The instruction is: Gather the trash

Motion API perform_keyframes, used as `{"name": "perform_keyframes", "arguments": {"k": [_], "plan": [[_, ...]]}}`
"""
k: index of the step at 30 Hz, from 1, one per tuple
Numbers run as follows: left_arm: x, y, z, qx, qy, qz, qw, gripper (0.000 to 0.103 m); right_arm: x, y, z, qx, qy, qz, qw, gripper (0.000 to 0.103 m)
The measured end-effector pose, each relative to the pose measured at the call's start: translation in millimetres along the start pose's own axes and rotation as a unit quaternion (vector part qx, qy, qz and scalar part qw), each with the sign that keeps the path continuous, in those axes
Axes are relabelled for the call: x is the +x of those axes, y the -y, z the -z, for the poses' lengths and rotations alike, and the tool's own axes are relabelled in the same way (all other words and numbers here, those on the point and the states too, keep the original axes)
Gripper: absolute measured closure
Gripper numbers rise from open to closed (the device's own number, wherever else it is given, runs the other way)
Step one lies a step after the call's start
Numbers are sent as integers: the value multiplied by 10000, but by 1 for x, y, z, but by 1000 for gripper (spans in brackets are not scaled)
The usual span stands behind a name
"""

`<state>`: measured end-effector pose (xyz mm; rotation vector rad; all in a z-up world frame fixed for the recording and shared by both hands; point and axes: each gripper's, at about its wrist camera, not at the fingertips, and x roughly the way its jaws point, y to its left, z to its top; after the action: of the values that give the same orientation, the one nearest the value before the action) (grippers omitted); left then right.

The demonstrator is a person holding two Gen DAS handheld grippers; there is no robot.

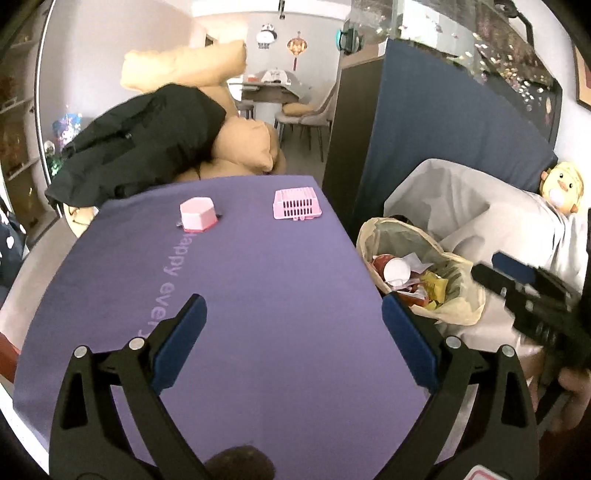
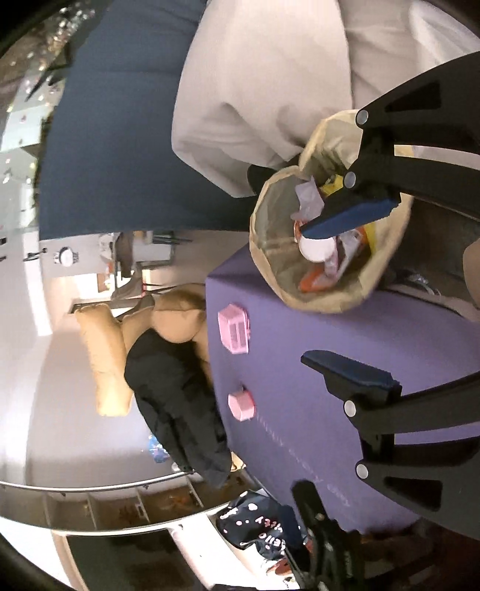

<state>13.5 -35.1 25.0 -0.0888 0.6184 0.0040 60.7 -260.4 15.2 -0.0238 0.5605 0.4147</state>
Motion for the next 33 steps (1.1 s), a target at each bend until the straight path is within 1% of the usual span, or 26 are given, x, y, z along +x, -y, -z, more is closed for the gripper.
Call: {"name": "perform_keyframes", "arguments": {"k": [2,7,9,14,16,22,33], "plan": [[-6,4,0,64,99,-94,9999,12,-6,-7,8,63,-16,90,9999,43],[-15,14,-2,115,292,-163,9994,12,-18,-4,24,460,-80,-76,9989,42],[-14,19,-1,155,254,-140,9995,12,-22,-2,29,496,-58,-25,9988,42],[-12,34,2,356,158,-203,9990,12,-33,-4,35,240,89,326,9991,42],[-12,39,3,430,137,-229,9987,12,-38,-2,36,232,158,429,9987,42],[-11,46,4,532,117,-281,9981,12,-41,15,38,557,176,415,9974,42],[-12,47,4,540,145,-287,9980,12,-39,15,38,569,154,457,9972,42]]}}
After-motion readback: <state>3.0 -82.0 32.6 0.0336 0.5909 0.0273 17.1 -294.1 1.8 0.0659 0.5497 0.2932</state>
